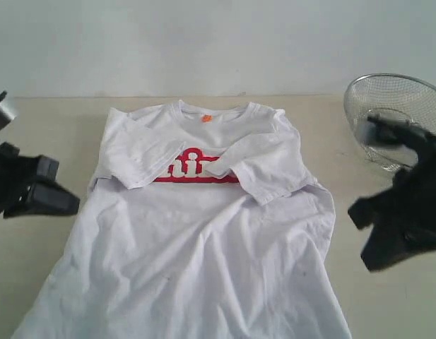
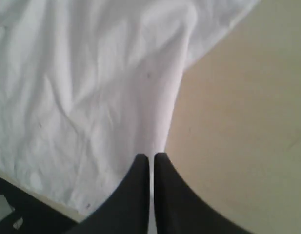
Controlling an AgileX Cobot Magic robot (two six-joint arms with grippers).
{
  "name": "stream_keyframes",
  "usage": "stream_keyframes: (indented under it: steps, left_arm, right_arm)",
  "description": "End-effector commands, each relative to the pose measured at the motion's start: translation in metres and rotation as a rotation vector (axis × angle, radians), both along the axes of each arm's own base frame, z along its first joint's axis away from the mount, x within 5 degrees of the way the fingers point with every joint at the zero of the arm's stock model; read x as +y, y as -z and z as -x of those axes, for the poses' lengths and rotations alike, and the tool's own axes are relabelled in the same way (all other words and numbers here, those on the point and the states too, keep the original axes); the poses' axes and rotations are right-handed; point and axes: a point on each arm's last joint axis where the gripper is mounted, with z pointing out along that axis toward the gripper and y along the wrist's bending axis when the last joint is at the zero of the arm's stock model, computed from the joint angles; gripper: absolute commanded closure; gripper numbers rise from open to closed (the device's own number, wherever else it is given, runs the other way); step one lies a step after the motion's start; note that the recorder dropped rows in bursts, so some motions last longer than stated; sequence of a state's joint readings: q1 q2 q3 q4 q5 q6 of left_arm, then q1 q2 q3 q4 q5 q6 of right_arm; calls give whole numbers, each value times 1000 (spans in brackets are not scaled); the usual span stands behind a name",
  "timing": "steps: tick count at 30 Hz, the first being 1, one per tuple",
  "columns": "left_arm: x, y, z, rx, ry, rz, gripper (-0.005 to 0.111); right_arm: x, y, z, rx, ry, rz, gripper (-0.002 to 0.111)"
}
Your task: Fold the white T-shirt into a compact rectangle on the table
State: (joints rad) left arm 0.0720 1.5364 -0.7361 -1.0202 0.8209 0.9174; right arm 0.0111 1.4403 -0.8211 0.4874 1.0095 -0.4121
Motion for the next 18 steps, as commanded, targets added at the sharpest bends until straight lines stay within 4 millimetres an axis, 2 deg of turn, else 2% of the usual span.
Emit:
stream_keyframes:
  steps: [1, 6, 14, 16, 18]
  left_arm:
    - [7, 20, 44, 11, -137, -101, 102]
    - [11, 41, 77, 56, -192, -162, 102]
    - [17, 61, 98, 101, -247, -232, 102]
    - [18, 64, 100, 104, -257, -247, 102]
    - [20, 65, 101, 104, -280, -261, 102]
  right_arm:
    - [-4, 32, 28, 94, 36, 38, 108]
    - [-5, 51, 44, 146, 55, 47, 105]
    - [-2, 63, 60, 209, 85, 16, 61]
    - [-2, 66, 64, 221, 90, 17, 54]
    - [-2, 67, 67, 241, 105, 8, 53]
